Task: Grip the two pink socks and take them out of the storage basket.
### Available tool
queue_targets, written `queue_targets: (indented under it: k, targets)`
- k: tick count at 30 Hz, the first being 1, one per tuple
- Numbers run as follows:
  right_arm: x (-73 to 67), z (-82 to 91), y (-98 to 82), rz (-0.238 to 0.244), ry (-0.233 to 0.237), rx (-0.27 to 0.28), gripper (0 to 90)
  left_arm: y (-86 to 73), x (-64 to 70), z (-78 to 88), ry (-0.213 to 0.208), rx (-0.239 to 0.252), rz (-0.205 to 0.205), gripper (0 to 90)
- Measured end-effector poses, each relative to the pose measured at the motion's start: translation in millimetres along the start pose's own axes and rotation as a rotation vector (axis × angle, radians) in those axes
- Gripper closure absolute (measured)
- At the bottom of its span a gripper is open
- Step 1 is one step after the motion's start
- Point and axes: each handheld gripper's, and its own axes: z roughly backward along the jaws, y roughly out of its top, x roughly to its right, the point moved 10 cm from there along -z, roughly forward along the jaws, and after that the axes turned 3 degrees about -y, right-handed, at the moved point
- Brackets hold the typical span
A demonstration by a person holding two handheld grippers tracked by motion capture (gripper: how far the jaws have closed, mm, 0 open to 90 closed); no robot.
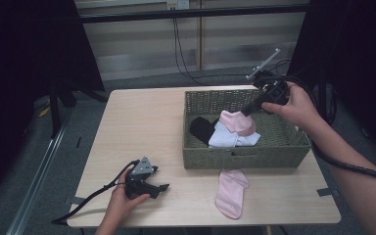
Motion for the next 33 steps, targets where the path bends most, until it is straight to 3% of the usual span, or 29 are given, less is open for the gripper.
queue_targets:
  k: [22, 33]
  targets:
    - [-34.7, 38.8, 8.7, 0.088, 0.044, 0.046, 86.6, -0.2, 0.1, 0.3, -0.002, -0.004, -0.001, 19.7]
    - [-51.2, 48.2, 7.4, 0.128, 0.055, 0.041, 86.6, -0.1, -0.1, 0.3, -0.001, -0.001, -0.001, 19.7]
